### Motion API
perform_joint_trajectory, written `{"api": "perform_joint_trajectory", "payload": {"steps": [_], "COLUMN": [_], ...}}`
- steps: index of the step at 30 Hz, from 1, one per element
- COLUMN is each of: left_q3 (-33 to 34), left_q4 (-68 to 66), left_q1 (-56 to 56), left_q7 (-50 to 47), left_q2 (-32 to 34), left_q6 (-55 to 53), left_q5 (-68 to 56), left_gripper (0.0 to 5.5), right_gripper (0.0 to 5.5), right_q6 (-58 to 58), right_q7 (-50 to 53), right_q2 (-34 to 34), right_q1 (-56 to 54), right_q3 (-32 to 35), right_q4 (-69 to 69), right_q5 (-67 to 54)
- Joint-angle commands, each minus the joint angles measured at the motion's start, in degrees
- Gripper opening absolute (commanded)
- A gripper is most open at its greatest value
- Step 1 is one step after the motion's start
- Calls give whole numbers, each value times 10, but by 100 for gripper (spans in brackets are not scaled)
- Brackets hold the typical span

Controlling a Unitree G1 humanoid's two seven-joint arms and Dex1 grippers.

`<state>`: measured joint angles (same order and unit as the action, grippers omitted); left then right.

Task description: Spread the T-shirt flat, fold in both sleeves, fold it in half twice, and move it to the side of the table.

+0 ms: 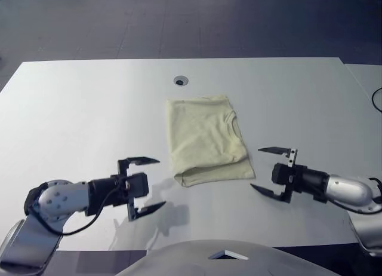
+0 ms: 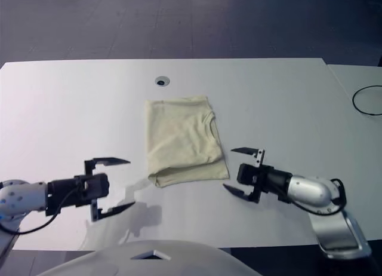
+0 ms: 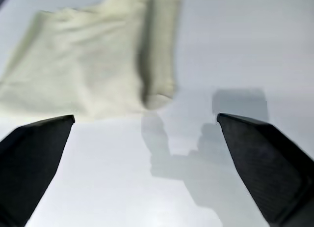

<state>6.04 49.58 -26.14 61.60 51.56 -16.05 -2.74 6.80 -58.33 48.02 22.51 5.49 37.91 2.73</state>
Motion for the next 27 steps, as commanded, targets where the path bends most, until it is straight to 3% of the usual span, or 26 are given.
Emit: {"api": "perform_joint_trajectory", "payload": {"steps": [1,9,19,27], "left_q3": [-96,-210,-276,-305], "left_q4": [10,-62,-172,-227], "left_q1": [-35,18,90,131], "left_q7": [-47,-152,-182,-177], "left_q2": [28,-71,-135,-145], "left_q6": [123,130,119,111], "left_q5": [176,397,475,489], "left_gripper": [540,540,540,392], "right_gripper": [538,538,538,540], "right_q6": [2,-101,-200,-225], "right_q7": [-61,-37,60,106], "right_q2": [75,102,59,21], "right_q1": [49,-6,-106,-182], "right_q3": [30,-54,-160,-218], "right_q4": [98,25,-137,-213], "right_q5": [-1,96,225,272]}}
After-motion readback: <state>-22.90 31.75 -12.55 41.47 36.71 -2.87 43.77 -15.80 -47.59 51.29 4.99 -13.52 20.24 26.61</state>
